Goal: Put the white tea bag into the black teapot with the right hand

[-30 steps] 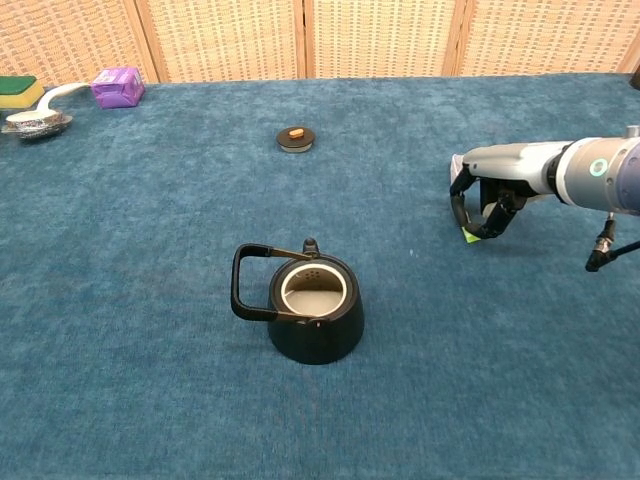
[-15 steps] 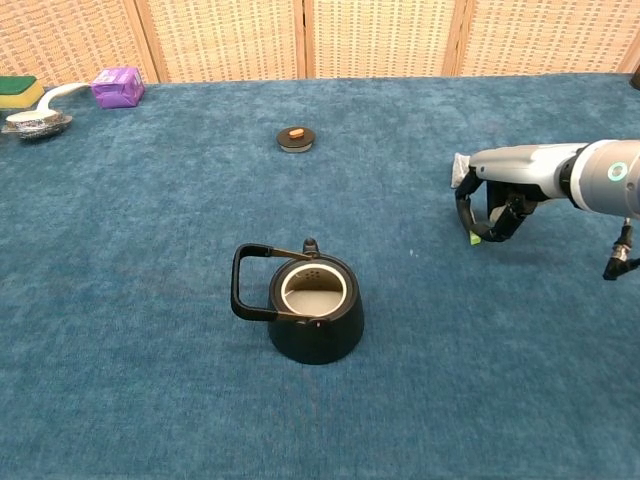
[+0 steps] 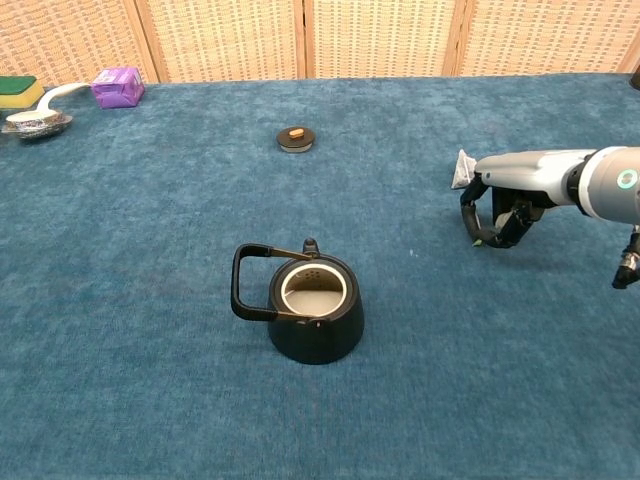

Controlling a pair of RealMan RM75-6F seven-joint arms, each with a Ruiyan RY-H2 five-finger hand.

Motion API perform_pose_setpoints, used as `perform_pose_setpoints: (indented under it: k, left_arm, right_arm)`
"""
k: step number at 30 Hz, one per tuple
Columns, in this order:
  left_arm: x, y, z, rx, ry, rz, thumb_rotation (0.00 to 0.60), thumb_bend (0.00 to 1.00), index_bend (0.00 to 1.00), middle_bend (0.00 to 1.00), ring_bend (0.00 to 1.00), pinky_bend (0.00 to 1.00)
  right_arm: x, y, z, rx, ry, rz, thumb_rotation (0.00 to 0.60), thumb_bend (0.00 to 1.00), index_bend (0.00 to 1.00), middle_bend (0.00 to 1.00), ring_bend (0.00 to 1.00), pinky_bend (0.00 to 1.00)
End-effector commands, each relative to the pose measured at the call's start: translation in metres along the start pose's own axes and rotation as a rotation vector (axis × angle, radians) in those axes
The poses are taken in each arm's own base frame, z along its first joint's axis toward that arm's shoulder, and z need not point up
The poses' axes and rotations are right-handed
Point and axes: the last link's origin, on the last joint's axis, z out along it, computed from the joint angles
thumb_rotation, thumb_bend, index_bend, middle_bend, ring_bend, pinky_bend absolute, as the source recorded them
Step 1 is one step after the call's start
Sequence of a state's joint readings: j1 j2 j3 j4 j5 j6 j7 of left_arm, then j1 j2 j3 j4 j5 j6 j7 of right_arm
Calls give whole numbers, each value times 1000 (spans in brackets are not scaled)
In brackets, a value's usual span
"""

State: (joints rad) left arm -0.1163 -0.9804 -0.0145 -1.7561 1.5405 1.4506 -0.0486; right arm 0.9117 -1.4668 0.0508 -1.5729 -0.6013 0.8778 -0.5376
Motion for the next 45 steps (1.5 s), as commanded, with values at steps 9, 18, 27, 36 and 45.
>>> perform_pose_setpoints:
  k: [9, 18, 27, 36, 45]
  left_arm:
    - [1, -2, -2, 4, 3, 0, 600, 261, 145, 104, 0, 85]
    - [3, -2, -4, 5, 10, -4, 600, 261, 145, 104, 0, 85]
    - [4, -1, -7, 0, 16, -6, 600, 261, 145, 104, 0, 85]
    - [4, 2, -8, -6, 17, -11, 600, 261, 144, 104, 0, 85]
    - [5, 3, -10, -13, 22, -14, 600, 261, 144, 104, 0, 85]
  right_arm:
    - [2, -3, 0, 6, 10, 5, 600, 575, 588, 1000, 1000, 1000]
    - [16, -2, -7, 8, 54, 13, 600, 577, 590, 1000, 1000, 1000]
    - [32, 4, -18, 8, 102, 20, 600, 576, 590, 1000, 1000, 1000]
    - [54, -4, -41, 79, 132, 101, 600, 576, 595, 1000, 1000, 1000]
    - [93, -13, -65, 171, 200, 184, 600, 578, 603, 1000, 1000, 1000]
